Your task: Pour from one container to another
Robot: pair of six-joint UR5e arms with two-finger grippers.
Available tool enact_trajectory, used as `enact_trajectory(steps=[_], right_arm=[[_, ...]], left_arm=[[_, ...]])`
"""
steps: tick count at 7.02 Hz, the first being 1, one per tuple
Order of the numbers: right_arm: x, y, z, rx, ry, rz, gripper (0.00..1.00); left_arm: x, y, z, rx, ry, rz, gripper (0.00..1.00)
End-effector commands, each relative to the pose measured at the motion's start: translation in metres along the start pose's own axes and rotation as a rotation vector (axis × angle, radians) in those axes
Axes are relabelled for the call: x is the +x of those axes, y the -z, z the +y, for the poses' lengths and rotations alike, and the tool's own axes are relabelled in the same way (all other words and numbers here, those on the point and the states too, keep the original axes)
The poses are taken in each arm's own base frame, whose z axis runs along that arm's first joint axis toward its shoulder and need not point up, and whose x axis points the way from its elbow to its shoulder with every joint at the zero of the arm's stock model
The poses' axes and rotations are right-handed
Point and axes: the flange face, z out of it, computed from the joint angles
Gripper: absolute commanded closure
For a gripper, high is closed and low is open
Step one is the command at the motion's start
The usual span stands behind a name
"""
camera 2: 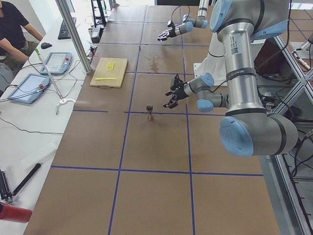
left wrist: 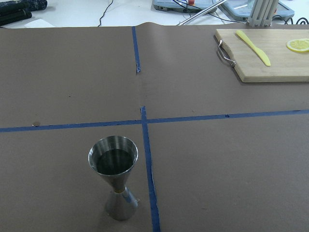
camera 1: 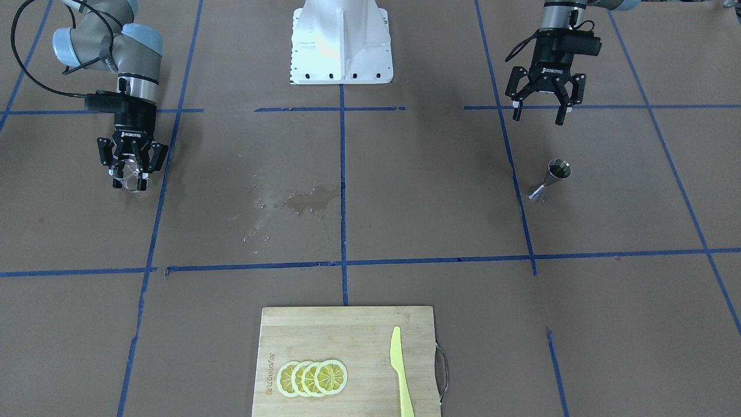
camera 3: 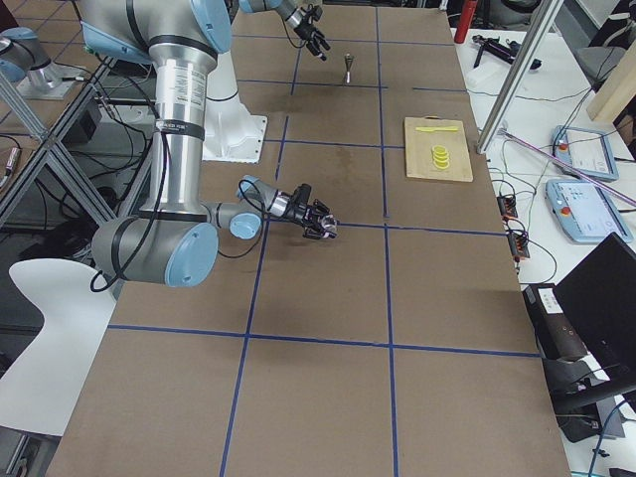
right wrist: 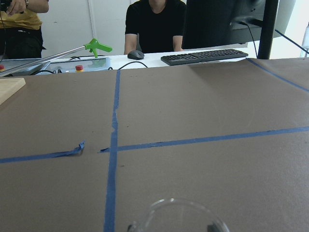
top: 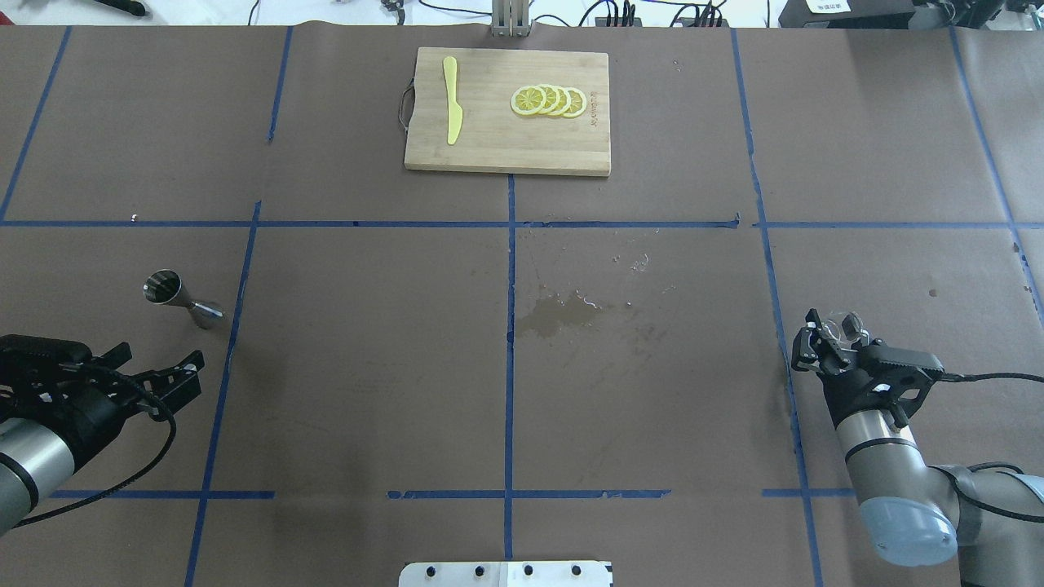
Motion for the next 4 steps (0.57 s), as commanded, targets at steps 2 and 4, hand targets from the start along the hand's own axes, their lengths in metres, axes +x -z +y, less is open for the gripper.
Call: enact_trajectory(steps=[2,4], right_arm=[[-0.0094,0.0011,0.0021,-0.011,-0.013,-0.008,0.41],[-0.0093,0.0010,0.0023,-0.011,-0.008,-0.008,0.24]], left_arm=[[-0.0010,0.0001,-0.0003,0.001,0.000,-0.002,0.00],[-0.0012,-0.0003,0.0008,0.000,-0.002,-0.004,0.00]])
